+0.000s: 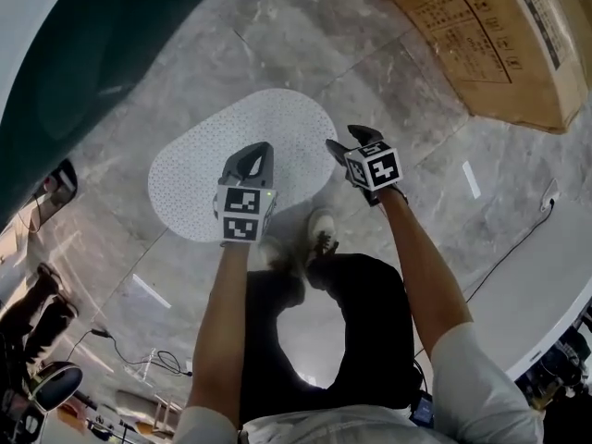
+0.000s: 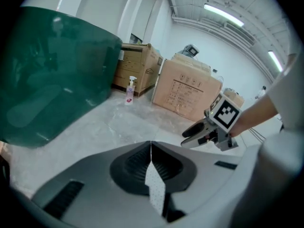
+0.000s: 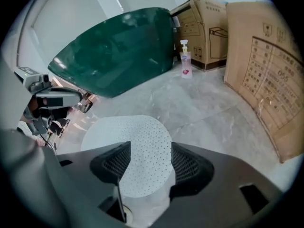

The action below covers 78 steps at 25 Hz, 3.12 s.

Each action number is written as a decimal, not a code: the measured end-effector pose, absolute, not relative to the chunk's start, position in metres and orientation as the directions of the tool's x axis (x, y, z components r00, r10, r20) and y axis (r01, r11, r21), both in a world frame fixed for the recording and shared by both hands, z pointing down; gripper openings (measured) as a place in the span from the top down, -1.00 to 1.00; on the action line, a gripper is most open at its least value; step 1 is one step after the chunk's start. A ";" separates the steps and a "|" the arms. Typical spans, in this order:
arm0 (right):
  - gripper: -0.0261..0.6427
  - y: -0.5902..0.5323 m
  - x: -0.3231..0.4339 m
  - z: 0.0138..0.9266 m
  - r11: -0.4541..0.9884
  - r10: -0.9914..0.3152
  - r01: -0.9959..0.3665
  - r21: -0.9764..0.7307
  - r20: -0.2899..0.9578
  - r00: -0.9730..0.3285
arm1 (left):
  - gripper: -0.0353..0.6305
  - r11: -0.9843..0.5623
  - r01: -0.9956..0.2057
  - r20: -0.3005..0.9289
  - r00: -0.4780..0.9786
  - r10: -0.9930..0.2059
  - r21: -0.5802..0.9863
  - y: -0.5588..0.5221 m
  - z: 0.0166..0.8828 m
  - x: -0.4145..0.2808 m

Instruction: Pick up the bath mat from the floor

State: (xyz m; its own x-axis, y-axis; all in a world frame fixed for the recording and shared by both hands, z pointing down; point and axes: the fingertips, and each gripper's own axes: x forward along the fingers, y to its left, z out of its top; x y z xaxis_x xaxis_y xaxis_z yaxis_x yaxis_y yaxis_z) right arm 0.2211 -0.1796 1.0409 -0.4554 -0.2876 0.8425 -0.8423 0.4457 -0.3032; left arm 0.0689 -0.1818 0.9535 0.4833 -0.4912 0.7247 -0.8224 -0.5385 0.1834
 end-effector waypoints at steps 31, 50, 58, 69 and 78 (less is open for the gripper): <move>-0.15 -0.170 0.163 1.200 0.557 -0.174 -0.739 -0.380 0.816 -0.551 | 0.84 -0.573 -0.798 0.708 0.514 -0.485 0.187 -0.273 1.018 0.071; -0.15 -0.191 0.189 1.205 0.477 -0.276 -0.818 -0.320 0.830 -0.485 | 0.84 -0.603 -0.783 0.701 0.516 -0.492 0.154 -0.279 1.013 0.064; -0.16 -0.181 0.176 1.204 0.496 -0.204 -0.786 -0.370 0.829 -0.520 | 0.84 -0.602 -0.785 0.700 0.511 -0.499 0.144 -0.281 1.010 0.059; 0.44 -0.150 0.125 1.208 0.532 -0.074 -0.725 -0.438 0.829 -0.555 | 0.84 -0.533 -0.833 0.700 0.468 -0.540 0.146 -0.279 1.001 0.026; 0.81 -0.148 0.096 1.132 0.516 -0.087 -0.727 -0.452 0.817 -0.570 | 0.84 -0.339 -0.930 0.676 0.340 -0.654 0.141 -0.248 0.968 -0.038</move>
State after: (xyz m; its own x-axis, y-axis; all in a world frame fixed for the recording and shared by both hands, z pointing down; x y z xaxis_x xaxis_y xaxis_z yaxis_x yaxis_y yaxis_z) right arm 0.0963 -0.1485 1.1324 -0.5696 -0.0867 0.8173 -0.7273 0.5164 -0.4521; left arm -0.0376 -0.2480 0.9684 0.3400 -0.6537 0.6761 -0.9304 -0.3385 0.1406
